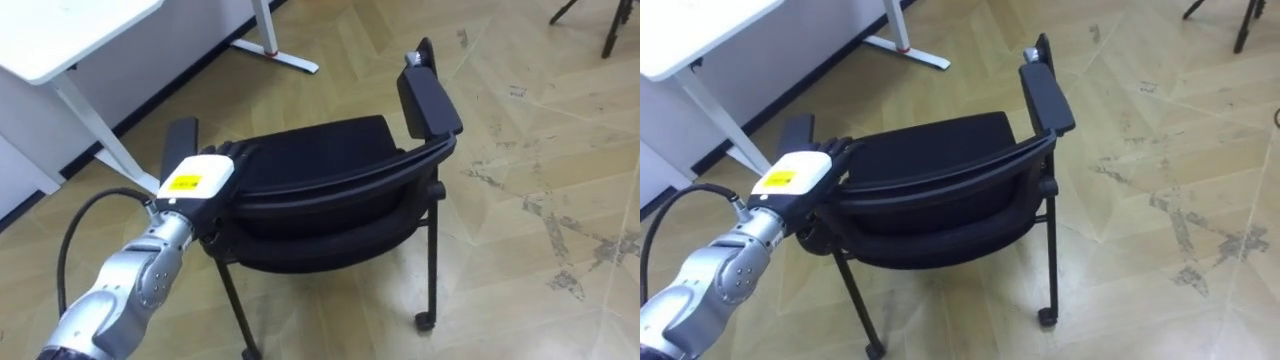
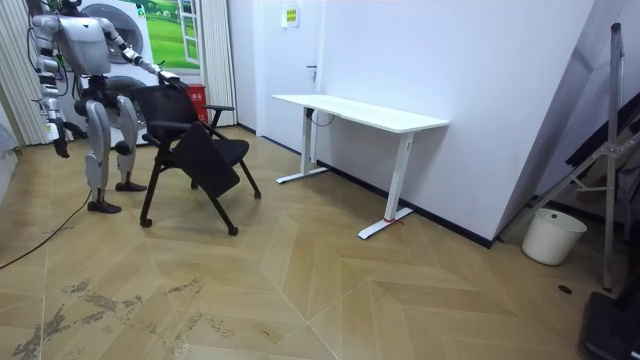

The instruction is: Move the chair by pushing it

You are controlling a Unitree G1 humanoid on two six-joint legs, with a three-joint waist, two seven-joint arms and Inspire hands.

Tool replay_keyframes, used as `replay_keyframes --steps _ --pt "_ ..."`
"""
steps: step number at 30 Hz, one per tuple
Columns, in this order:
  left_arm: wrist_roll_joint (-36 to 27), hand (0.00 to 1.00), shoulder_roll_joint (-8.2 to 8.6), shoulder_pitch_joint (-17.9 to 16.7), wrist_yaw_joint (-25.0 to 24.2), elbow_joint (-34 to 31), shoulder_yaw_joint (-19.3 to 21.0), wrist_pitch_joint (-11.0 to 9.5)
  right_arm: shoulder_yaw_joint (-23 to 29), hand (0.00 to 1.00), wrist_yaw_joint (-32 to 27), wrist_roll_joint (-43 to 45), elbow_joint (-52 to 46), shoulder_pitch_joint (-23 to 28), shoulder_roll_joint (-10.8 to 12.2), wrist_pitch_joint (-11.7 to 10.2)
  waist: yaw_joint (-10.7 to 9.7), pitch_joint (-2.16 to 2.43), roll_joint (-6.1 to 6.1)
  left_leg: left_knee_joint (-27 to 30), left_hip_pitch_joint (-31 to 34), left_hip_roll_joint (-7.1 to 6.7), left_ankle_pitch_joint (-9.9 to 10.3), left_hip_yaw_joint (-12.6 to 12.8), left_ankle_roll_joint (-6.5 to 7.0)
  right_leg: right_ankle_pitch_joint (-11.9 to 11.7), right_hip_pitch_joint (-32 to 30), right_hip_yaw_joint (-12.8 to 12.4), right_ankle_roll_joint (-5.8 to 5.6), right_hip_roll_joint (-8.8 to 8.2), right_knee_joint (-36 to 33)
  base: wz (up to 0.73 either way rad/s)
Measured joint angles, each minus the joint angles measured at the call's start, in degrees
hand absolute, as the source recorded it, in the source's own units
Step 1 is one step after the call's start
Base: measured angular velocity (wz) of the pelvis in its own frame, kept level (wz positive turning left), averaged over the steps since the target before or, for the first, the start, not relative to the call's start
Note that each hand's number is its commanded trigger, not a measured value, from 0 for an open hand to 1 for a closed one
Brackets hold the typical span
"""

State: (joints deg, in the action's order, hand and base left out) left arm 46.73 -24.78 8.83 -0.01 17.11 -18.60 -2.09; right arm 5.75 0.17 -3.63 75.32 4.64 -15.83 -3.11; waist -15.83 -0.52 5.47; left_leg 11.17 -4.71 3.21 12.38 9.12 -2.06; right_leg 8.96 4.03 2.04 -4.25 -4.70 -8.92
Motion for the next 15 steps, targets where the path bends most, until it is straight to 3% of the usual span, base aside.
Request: replay_keyframes --steps 9,10,11,15 --pt "0.0 0.00 -0.02 4.2 0.6 0.8 -3.3 -1.0 0.0 0.00 1.5 2.9 -1.8 -0.1 0.0 0.1 -1.9 -0.65 0.28 -0.6 0.1 0.00 0.0 0.6 0.01 0.0 -0.2 -0.5 -0.01 0.06 0.0 -0.02" --pt "0.0 0.20 -0.02 4.6 0.6 0.8 -3.7 -1.1 0.0 0.00 1.7 3.3 -1.8 -0.1 0.0 0.1 -2.0 -0.64 0.39 -0.6 0.2 0.00 0.0 0.6 0.01 0.0 -0.2 -0.5 -0.01 0.05 0.1 0.00" --pt "0.0 1.00 -0.20 4.9 0.5 0.8 -4.2 -1.4 0.0 0.00 2.1 4.0 -1.8 -0.1 0.0 0.1 -2.0 -0.66 0.62 -0.6 0.3 0.00 0.0 0.7 0.01 0.0 -0.3 -0.5 -0.01 0.05 0.2 0.00" --pt "0.0 1.00 -0.36 4.9 0.4 0.4 -4.5 -2.4 -0.1 0.00 3.2 4.4 -1.7 -0.2 0.0 0.1 -1.8 -0.42 1.07 -0.6 0.6 0.02 0.0 0.9 0.01 0.0 -0.7 -0.5 -0.01 0.05 0.1 0.00"
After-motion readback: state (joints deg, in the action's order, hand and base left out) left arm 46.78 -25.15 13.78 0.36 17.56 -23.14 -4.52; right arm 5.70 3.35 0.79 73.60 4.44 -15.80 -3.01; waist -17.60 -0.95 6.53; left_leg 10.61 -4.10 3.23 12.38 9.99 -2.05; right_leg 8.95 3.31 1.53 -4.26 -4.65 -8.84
